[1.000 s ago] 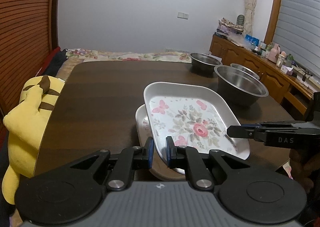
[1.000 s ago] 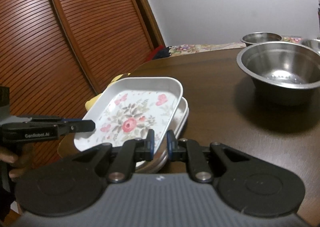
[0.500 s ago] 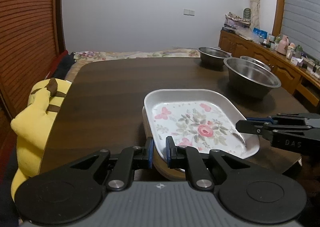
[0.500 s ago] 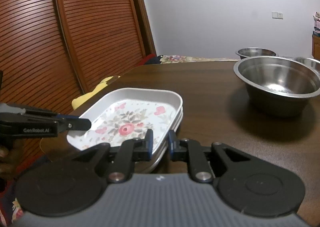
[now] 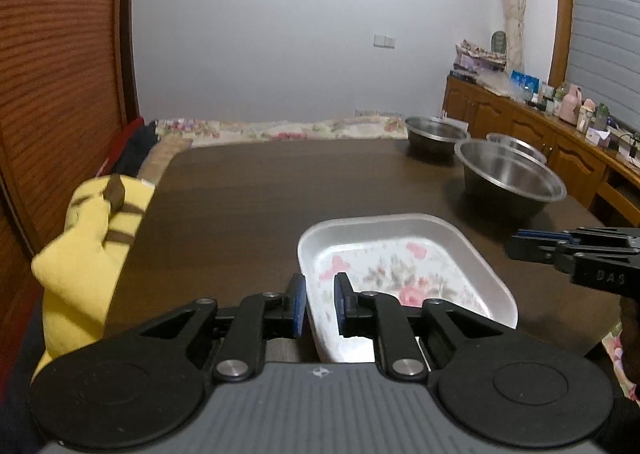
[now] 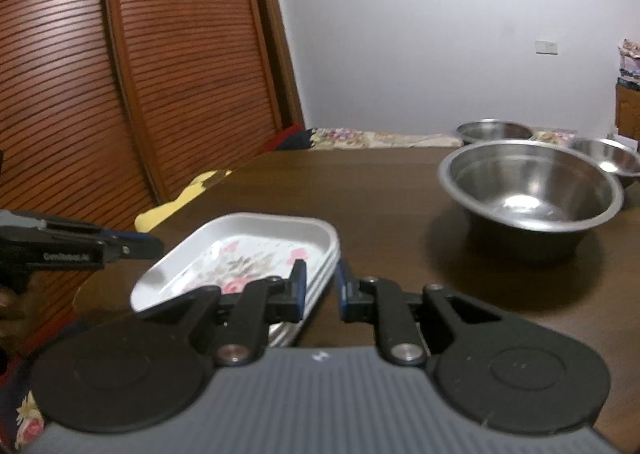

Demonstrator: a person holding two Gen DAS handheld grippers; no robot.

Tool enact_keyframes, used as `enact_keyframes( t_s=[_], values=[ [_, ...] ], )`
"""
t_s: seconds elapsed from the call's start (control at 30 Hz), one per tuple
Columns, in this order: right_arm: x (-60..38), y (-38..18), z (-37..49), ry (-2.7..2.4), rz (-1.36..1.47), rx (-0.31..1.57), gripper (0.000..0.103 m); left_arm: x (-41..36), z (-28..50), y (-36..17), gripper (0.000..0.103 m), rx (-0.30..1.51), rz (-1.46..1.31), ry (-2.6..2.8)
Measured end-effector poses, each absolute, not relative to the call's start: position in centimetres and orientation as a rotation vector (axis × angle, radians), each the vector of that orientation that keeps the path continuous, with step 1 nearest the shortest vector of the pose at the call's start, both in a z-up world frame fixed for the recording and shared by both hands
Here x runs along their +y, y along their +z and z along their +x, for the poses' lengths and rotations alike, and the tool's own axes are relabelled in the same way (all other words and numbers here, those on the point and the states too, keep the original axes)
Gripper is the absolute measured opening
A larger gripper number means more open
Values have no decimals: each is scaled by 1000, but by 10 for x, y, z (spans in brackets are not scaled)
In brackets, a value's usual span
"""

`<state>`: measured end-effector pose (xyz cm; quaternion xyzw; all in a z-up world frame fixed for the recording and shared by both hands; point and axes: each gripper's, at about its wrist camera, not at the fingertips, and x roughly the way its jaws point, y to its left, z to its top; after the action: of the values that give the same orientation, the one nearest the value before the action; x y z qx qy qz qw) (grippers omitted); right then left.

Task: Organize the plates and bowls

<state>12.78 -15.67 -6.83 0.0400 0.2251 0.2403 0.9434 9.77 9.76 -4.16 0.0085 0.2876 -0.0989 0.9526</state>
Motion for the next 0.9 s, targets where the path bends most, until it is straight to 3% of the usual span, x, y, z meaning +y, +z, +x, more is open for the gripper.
enact_keyframes(
  t_s=[0.23,0.43,0.57,0.63,0.9],
  values=[
    [-205,-49,135,421,89,398,17,78,123,-24,21,556,23,-222],
    [-245,-38,148,355,62,351,18,35,150,-16,36,534,27,-260],
    [-267,-37,158,311,42,341,35,0,165,-16,43,527,32,-314],
    [-274,-37,163,299,33,335,52,-15,172,-18,45,532,39,-335],
    [-292,-50,199,281,42,350,53,-62,200,-19,57,532,56,-374]
  ],
)
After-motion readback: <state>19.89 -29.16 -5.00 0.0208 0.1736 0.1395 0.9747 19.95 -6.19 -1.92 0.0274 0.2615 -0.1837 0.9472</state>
